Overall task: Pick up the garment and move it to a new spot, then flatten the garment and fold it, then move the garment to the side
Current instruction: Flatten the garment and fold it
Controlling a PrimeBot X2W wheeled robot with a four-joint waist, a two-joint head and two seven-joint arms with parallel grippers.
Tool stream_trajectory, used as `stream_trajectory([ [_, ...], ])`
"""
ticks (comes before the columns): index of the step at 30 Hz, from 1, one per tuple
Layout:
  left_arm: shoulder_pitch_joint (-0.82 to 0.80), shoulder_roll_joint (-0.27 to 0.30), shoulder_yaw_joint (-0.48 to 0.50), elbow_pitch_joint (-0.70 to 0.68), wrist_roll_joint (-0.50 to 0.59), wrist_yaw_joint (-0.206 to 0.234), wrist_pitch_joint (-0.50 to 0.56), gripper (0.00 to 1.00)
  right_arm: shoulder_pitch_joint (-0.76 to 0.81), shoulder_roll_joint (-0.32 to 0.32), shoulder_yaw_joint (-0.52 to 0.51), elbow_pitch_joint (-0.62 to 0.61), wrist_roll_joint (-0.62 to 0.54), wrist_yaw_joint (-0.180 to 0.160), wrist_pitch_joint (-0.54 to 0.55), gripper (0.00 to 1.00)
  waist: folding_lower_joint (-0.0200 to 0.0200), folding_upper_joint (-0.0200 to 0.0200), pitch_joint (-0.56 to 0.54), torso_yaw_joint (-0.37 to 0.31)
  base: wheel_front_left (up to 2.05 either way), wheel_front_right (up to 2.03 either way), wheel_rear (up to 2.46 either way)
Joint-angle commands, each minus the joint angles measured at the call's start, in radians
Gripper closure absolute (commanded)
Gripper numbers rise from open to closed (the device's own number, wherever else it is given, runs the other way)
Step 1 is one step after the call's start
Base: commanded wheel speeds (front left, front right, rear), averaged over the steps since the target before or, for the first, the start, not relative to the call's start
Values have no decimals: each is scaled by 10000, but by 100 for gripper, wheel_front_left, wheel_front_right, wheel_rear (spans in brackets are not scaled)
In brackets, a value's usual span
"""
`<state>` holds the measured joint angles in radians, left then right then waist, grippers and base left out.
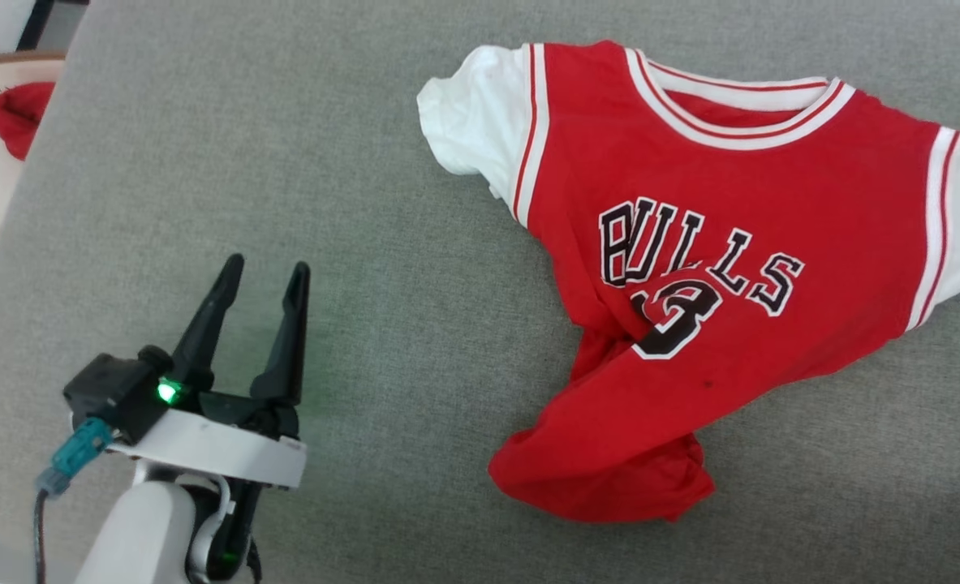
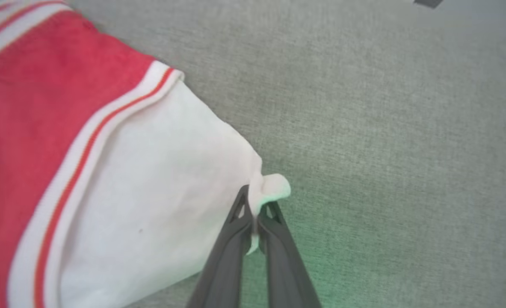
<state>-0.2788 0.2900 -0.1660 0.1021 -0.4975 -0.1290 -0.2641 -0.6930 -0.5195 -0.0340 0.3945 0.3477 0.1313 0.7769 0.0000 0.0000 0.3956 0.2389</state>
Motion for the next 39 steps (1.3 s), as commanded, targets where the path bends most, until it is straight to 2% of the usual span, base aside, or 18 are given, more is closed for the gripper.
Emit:
stream_trajectory([
  [1,111,62,44,25,-20,-19,-2,0,126,32,-81,-106,-73,-10,-216,0,0,0,-183,-115,0,0,0],
  [6,57,538,-38,100,15,-20,0,0,755,289,-376,-866,14,-10,-1714,0,0,0,-665,-450,0,0,0],
  [11,-611,1379,-390,337,-34,-20,251,0,2033,788,-419,-2313,463,-10,-3373,0,0,0,-1002,-992,0,0,0],
  [15,-1492,2170,-974,421,-504,-20,891,0,3107,1543,30,-3577,530,-8,-4466,0,0,0,-993,-1625,0,0,0],
  [18,-2280,2820,-1353,565,-1389,-19,1411,0,3768,2328,449,-4265,486,-8,-5053,0,0,0,-885,-2207,0,0,0],
  [25,-4649,4592,-2853,1536,-2380,-19,2739,0,4454,3585,1314,-4986,274,-8,-5910,0,0,0,-61,-3628,0,0,0],
  [29,-6243,5279,-3970,2367,-2984,-17,3970,0,4601,3956,1461,-5233,146,-8,-6200,0,0,0,547,-4390,0,0,0],
  [34,-7951,5937,-5464,3219,-4017,-8,6256,0,4710,4247,1498,-5452,-10,-8,-6409,0,0,0,1236,-5143,0,0,0],
  [39,-9085,6244,-6430,3952,-5154,-8,8650,0,4716,4346,1596,-5371,-89,-8,-6470,0,0,0,1638,-5539,0,0,0],
])
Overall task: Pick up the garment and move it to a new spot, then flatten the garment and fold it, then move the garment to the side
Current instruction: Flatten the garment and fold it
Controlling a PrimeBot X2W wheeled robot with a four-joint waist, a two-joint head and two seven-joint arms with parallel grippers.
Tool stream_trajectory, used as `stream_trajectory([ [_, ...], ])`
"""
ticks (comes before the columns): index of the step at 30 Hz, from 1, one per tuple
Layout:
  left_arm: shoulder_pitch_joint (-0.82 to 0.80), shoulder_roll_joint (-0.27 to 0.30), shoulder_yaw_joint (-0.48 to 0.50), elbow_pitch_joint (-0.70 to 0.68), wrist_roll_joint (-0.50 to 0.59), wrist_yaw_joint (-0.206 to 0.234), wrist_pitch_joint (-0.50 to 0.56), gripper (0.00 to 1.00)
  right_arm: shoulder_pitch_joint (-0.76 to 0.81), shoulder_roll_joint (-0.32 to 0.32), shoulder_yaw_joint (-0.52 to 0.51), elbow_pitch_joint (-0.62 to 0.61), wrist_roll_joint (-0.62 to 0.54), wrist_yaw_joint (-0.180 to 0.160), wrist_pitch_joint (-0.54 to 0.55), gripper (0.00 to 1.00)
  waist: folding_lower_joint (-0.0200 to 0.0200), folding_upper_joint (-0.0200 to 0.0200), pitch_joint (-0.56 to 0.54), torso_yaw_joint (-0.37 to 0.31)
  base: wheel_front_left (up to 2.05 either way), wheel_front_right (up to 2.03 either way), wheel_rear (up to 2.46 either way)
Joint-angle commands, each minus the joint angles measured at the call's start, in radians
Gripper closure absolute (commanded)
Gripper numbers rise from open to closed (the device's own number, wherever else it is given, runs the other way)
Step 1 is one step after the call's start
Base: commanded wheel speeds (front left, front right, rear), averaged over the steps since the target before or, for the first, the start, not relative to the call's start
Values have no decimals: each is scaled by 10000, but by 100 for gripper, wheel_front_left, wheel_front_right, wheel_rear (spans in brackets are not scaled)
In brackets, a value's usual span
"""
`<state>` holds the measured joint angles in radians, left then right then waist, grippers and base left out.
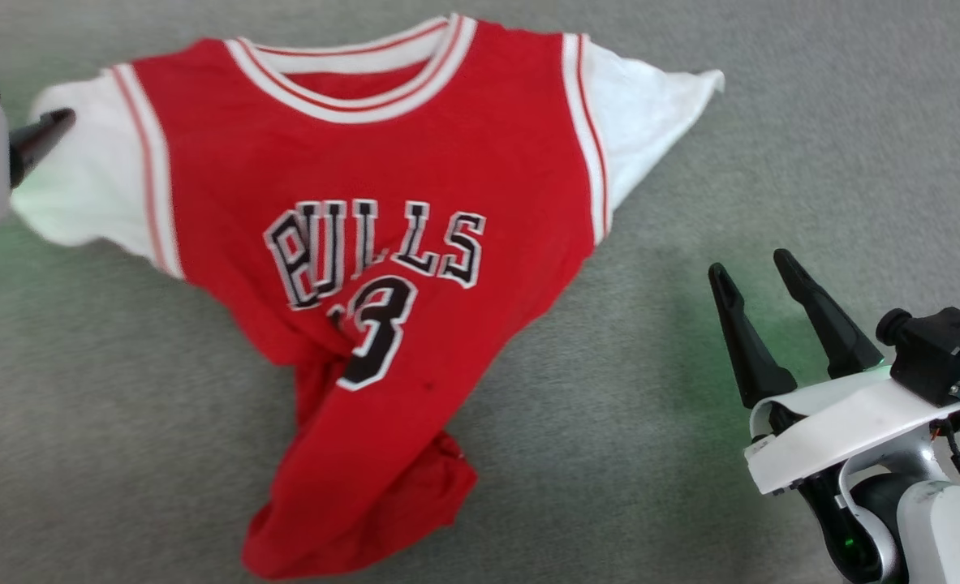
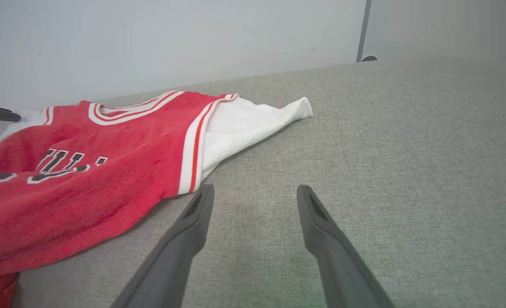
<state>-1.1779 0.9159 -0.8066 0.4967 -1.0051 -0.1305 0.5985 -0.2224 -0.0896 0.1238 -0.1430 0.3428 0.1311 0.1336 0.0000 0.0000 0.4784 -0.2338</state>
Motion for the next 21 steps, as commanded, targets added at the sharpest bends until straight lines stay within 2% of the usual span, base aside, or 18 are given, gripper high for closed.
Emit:
stream_trajectory([
  [1,-276,10,-105,105,-282,7,314,0,-1,59,16,26,-61,-6,-47,0,0,0,855,-855,0,0,0],
  [7,-539,82,-1025,367,-1061,15,2017,0,-104,85,-29,-49,-136,-6,-48,0,0,0,1066,-878,0,0,0],
  [8,-530,84,-1141,395,-1152,15,2167,9,-153,88,-27,-76,-166,-6,-28,0,0,0,1095,-866,0,0,0],
  [9,-550,68,-1253,403,-1230,16,2233,40,-206,80,-20,-111,-203,-6,12,0,0,0,1121,-850,0,0,0],
  [10,-550,33,-1334,433,-1328,18,2271,56,-260,59,-17,-148,-222,-6,42,0,0,0,1146,-826,0,0,0],
  [12,-550,-63,-1506,417,-1544,16,2342,100,-408,-26,46,-212,-265,-6,127,0,0,0,1177,-764,0,0,0],
  [21,-871,-228,-1837,393,-2059,16,2084,100,-2210,-1165,853,-396,-414,-8,1631,0,0,0,1222,-492,0,0,0],
])
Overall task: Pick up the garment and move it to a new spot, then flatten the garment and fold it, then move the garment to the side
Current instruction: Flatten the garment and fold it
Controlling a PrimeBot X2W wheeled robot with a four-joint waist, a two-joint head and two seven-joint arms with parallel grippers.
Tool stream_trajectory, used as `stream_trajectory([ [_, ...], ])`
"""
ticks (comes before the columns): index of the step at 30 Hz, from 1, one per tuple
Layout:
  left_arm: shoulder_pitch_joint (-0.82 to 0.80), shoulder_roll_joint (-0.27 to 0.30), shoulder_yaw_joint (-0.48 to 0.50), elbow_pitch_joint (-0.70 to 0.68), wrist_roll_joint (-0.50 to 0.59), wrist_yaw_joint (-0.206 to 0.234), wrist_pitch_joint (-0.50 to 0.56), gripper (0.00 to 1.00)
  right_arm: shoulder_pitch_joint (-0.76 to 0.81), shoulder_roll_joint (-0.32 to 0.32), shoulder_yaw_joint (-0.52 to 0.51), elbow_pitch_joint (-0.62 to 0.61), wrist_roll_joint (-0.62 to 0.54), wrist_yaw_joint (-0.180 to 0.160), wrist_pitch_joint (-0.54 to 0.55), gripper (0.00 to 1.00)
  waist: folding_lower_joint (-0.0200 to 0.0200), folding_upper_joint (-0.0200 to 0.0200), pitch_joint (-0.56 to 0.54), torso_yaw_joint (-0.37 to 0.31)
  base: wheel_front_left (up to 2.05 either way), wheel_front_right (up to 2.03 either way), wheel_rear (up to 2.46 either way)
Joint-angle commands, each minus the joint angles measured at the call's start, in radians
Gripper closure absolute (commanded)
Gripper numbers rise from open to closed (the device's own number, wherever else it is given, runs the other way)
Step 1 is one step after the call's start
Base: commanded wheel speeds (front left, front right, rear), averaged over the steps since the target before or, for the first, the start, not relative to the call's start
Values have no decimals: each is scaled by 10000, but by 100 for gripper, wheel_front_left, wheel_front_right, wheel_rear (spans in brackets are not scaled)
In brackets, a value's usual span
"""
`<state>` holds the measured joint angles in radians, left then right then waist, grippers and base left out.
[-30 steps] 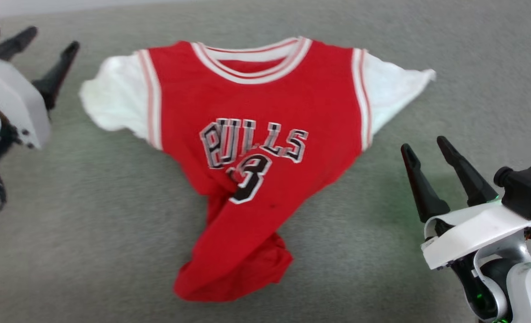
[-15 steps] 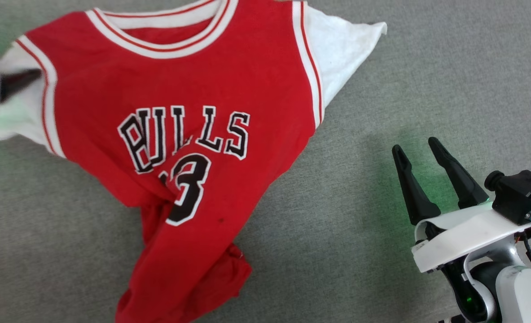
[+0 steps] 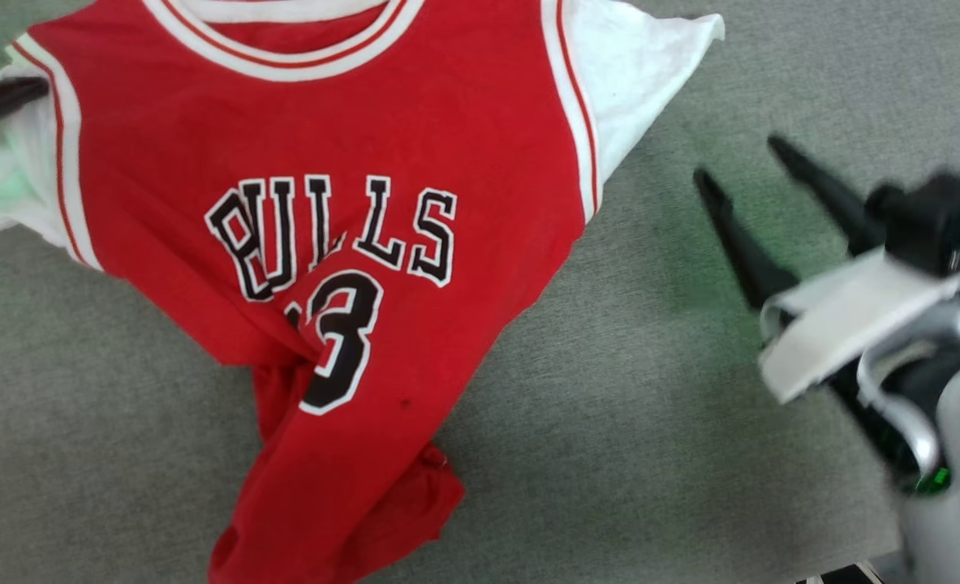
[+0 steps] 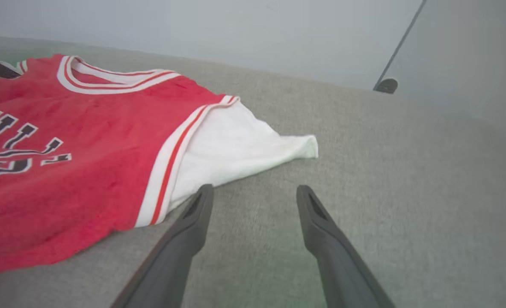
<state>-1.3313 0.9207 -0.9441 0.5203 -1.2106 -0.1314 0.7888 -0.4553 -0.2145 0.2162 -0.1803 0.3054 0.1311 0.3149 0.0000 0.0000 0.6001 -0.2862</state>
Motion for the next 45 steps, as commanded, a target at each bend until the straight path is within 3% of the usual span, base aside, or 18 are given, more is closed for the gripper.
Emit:
stream_trajectory([
  [1,605,-310,-504,118,-42,23,153,100,-272,-111,48,35,77,-6,141,0,0,0,13,91,0,0,0],
  [8,65,-727,-866,-234,-178,-7,-182,100,-3313,-1569,638,1415,1135,-7,2178,0,0,0,203,647,0,0,0],
  [14,-347,-1052,-1297,-267,-332,-8,-516,100,-5452,-2348,1604,3302,2267,-8,3514,0,0,0,423,1113,0,0,0],
  [22,-619,-1327,-1927,-255,-652,-7,-993,100,-6818,-2751,3160,5013,3957,-7,5158,0,0,0,599,1500,0,0,0],
  [27,-679,-1324,-2299,-249,-874,-7,-1237,100,-6950,-2915,3876,5317,4588,-5,5075,0,0,0,595,1655,0,0,0],
  [28,-680,-1347,-2356,-245,-963,-7,-1301,100,-6951,-2941,3981,5402,4673,-5,5004,58,0,0,571,1683,0,0,0],
  [29,-686,-1357,-2396,-242,-1048,-7,-1395,100,-6959,-2964,4073,5504,4686,-5,4897,100,0,0,547,1703,0,0,0],
  [37,-722,-1535,-2530,-109,-1493,-7,-2434,100,-7275,-2991,4285,6215,4544,-8,3690,100,0,0,82,1934,0,0,0],
  [45,-859,-1777,-2103,387,-1702,5,-5009,100,-7951,-2751,3484,7505,4068,-8,1516,100,0,0,-1056,2211,0,0,0],
])
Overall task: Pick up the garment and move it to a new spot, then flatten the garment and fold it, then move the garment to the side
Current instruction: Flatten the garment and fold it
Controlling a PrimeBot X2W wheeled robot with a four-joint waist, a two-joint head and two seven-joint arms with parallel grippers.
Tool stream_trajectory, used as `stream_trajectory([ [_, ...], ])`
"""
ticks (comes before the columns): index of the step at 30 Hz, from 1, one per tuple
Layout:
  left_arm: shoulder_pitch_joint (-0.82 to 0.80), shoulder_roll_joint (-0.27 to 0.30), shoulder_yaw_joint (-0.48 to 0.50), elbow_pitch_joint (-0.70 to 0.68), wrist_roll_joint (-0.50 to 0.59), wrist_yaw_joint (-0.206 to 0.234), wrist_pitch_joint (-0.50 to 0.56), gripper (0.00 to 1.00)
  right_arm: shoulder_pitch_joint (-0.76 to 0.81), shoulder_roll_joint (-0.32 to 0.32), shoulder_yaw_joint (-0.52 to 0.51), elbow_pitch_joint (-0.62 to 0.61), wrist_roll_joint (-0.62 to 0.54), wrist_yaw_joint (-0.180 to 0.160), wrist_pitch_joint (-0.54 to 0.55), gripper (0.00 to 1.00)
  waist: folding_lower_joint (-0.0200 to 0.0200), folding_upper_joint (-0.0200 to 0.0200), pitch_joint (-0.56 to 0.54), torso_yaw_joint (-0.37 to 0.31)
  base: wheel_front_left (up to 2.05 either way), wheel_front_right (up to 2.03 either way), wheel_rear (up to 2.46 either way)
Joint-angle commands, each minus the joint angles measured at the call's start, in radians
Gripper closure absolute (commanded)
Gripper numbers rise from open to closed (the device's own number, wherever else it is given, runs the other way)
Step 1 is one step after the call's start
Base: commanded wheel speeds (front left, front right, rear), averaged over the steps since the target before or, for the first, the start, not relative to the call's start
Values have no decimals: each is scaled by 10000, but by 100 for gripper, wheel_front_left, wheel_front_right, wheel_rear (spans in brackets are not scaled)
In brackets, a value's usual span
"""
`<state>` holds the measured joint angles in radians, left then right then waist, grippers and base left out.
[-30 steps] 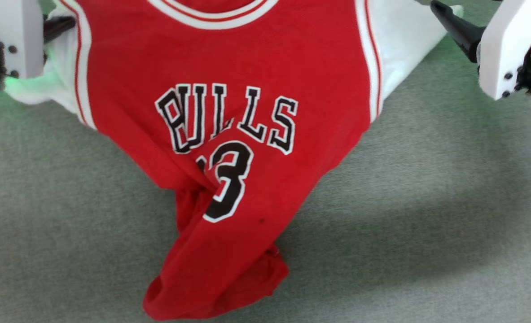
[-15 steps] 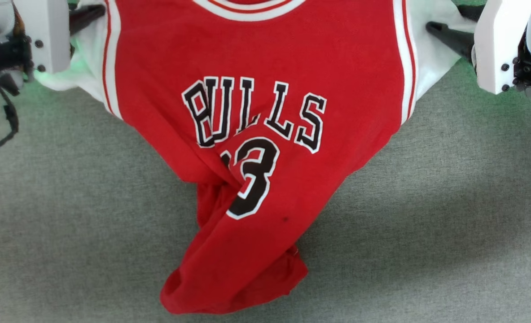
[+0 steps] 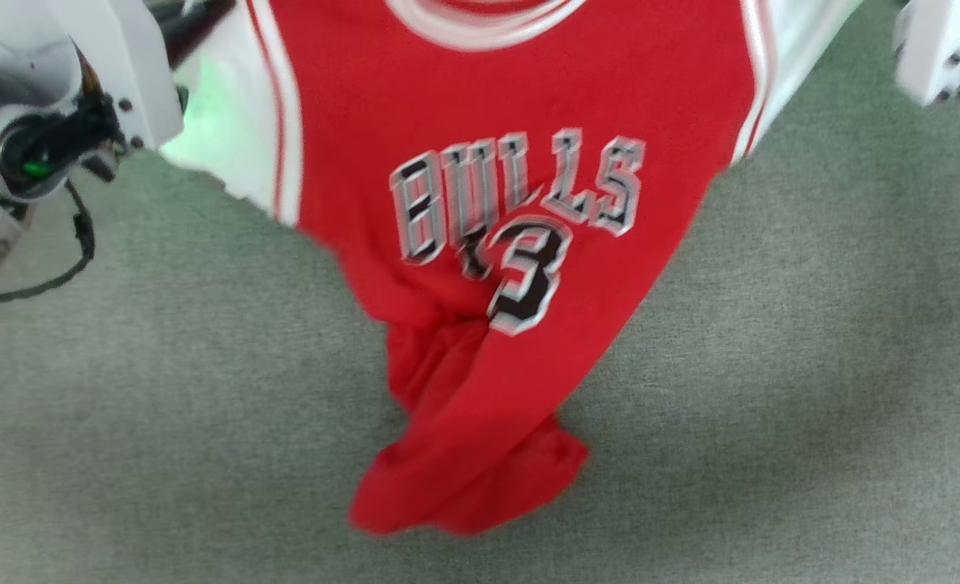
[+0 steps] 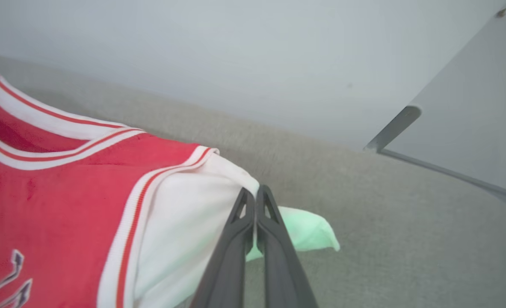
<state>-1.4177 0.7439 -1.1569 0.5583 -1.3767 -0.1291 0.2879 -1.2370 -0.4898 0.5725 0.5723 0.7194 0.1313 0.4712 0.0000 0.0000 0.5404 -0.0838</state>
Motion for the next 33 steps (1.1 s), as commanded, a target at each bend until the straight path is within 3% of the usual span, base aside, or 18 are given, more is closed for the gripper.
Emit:
stream_trajectory([
  [1,-38,-59,90,65,-89,-18,-261,100,-270,49,-334,233,-191,-10,-357,100,0,0,-575,223,0,0,0],
  [7,-937,-549,970,969,-183,2,-2410,100,-1588,516,-2404,2037,-1358,-12,-2517,100,0,0,-643,361,0,0,0],
  [13,-2846,-1464,1839,2729,335,5,-4685,100,-3631,1048,-4511,3496,-2745,-16,-4522,100,0,0,-215,441,0,0,0],
  [19,-4358,-1934,2729,3677,618,13,-5506,100,-5208,1481,-5886,4180,-3858,-24,-6042,100,0,0,-65,455,0,0,0],
  [22,-4387,-1992,3220,3441,865,13,-5538,100,-5487,1685,-6044,4419,-4122,-24,-6244,100,0,0,-51,437,0,0,0],
  [27,-3025,-1892,3306,2762,1053,7,-5545,100,-4835,1900,-5755,4618,-4239,-21,-6277,100,0,0,-126,459,0,0,0],
  [33,-456,-1360,2972,892,-49,2,-5537,100,-2765,1845,-4561,3749,-3334,-13,-5805,100,0,0,-393,526,0,0,0],
])
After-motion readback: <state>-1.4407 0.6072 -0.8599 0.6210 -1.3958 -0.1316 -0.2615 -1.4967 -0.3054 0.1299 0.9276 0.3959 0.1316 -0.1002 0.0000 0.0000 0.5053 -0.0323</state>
